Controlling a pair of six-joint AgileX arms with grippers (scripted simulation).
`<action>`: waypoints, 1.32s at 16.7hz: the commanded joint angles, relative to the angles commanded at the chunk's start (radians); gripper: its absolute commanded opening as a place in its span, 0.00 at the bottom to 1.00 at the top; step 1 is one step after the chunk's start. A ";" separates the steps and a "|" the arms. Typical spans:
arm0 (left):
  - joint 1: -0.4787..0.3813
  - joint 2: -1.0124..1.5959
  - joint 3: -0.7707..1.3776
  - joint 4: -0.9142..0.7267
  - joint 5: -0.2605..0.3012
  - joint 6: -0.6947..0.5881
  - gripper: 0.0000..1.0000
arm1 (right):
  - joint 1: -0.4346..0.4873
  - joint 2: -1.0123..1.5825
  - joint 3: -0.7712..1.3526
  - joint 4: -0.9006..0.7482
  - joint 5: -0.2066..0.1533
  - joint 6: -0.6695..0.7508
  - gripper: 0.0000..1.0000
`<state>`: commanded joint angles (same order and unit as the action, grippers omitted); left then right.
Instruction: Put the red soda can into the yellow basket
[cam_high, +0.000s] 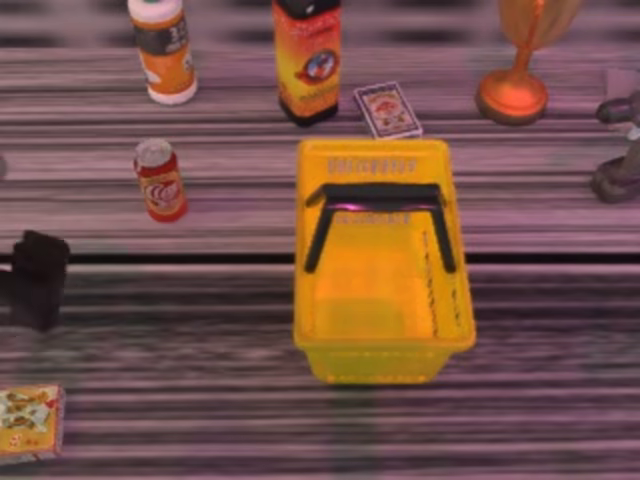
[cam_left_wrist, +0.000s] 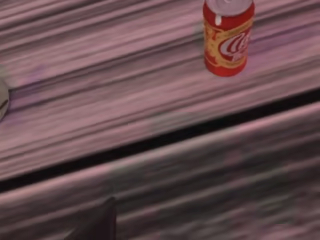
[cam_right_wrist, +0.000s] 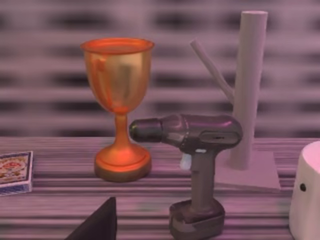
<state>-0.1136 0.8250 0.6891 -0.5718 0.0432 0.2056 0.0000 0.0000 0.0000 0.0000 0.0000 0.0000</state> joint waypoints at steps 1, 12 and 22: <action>-0.011 0.106 0.088 -0.069 0.003 0.026 1.00 | 0.000 0.000 0.000 0.000 0.000 0.000 1.00; -0.090 1.234 1.142 -0.704 -0.007 0.301 1.00 | 0.000 0.000 0.000 0.000 0.000 0.000 1.00; -0.092 1.691 1.684 -0.855 -0.037 0.415 1.00 | 0.000 0.000 0.000 0.000 0.000 0.000 1.00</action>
<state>-0.2059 2.5156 2.3733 -1.4264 0.0063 0.6205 0.0000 0.0000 0.0000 0.0000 0.0000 0.0000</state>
